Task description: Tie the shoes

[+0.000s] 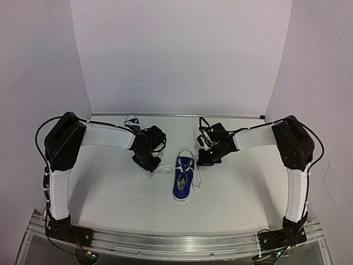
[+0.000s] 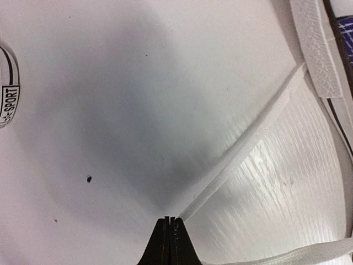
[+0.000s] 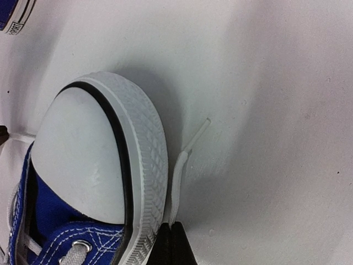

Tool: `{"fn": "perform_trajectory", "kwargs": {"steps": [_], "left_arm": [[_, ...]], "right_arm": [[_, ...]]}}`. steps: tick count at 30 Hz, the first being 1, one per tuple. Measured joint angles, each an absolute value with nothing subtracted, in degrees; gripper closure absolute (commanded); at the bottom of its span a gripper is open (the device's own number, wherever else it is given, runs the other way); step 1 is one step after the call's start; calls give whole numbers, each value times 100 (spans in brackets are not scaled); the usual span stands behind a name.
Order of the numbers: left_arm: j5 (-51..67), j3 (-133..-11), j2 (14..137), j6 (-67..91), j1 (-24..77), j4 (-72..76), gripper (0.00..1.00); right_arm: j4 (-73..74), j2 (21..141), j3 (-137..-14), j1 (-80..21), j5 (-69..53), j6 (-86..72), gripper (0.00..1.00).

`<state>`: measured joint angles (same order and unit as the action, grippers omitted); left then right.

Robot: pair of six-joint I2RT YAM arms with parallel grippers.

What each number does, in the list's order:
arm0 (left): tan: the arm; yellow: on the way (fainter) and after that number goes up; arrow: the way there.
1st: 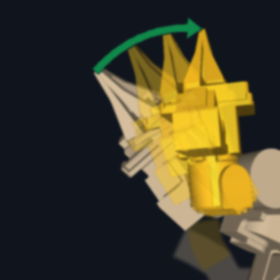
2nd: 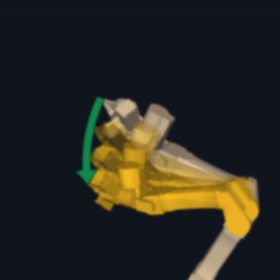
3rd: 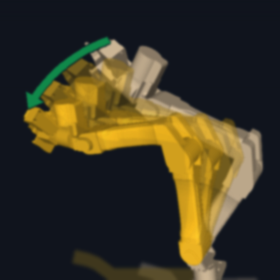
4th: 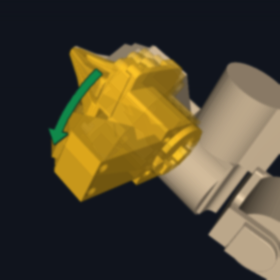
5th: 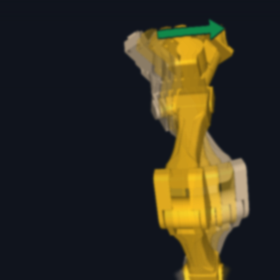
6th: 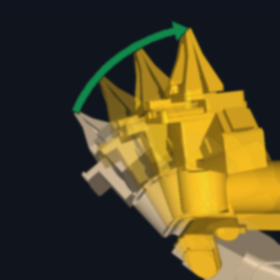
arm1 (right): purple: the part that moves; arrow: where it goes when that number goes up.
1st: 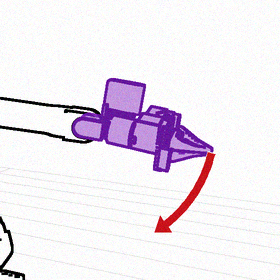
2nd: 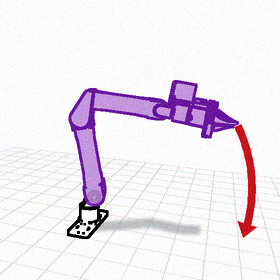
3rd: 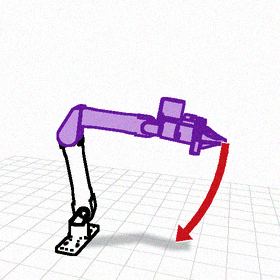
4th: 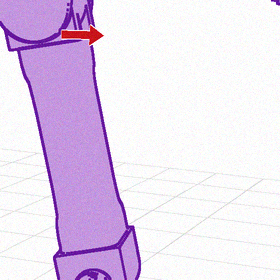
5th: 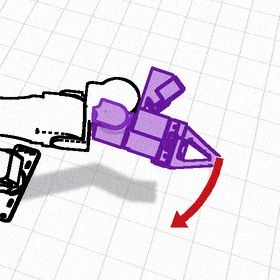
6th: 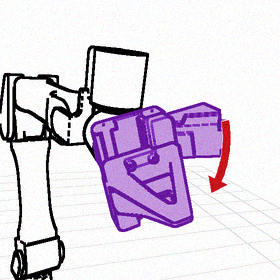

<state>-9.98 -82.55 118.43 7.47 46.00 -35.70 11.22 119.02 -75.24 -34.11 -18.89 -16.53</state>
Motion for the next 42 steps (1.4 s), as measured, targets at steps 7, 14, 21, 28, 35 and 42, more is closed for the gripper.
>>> {"fn": "perform_trajectory", "kwargs": {"steps": [7,14,21,28,35,42], "left_arm": [[-947,-7915,11486,753,4691,-3561,67],[-705,-7988,11477,526,4507,-3340,61],[19,-9041,11955,-1,4375,-3157,55],[511,-9719,12713,-430,4399,-3231,55],[563,-10041,13079,-677,4424,-3484,63],[360,-10077,13118,-915,4489,-3606,100]], "right_arm": [[1120,11902,-7526,-3413,-1990,-1652,100],[1114,11902,-7532,-3412,-2102,-1651,100],[1111,11902,-7533,-3413,-2134,-1643,100],[1111,11902,-7531,-3413,-2153,-1636,100],[1108,11875,-7528,-3413,-2174,-1634,100],[1075,11720,-7448,-3407,-2171,-1629,100]]}}
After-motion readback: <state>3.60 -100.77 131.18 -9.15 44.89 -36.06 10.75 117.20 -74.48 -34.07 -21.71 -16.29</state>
